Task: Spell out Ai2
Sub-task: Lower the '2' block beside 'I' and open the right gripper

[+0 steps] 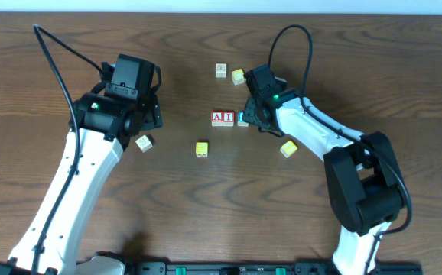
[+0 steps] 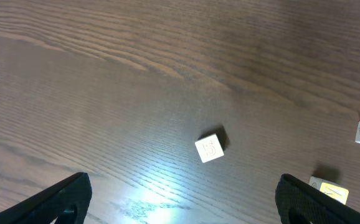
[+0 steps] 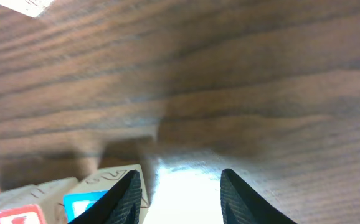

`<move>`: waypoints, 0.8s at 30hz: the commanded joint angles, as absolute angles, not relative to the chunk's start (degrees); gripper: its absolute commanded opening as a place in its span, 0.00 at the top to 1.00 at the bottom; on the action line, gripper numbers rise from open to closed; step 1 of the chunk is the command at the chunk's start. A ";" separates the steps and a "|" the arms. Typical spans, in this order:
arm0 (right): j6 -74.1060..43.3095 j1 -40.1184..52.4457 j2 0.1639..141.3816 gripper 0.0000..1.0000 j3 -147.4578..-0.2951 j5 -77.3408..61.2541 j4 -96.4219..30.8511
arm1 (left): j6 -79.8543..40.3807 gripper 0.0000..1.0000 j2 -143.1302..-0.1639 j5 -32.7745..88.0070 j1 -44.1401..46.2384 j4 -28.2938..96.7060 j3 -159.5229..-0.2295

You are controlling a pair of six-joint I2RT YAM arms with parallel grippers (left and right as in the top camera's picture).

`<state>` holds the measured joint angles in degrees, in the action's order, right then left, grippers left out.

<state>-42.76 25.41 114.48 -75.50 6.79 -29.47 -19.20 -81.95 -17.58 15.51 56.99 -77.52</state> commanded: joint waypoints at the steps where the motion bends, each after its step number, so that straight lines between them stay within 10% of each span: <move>1: -41.50 25.89 114.78 0.59 -75.59 6.66 -28.80 | -18.41 0.05 -81.58 -18.41 15.29 57.10 -78.46; 24: -42.41 25.96 114.78 0.56 -75.59 4.97 -29.50 | -18.44 0.05 -81.58 -18.41 15.29 57.08 -78.46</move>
<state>-42.30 25.47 114.48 -75.50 5.56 -29.36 -19.20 -81.95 -17.58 15.51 56.99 -77.52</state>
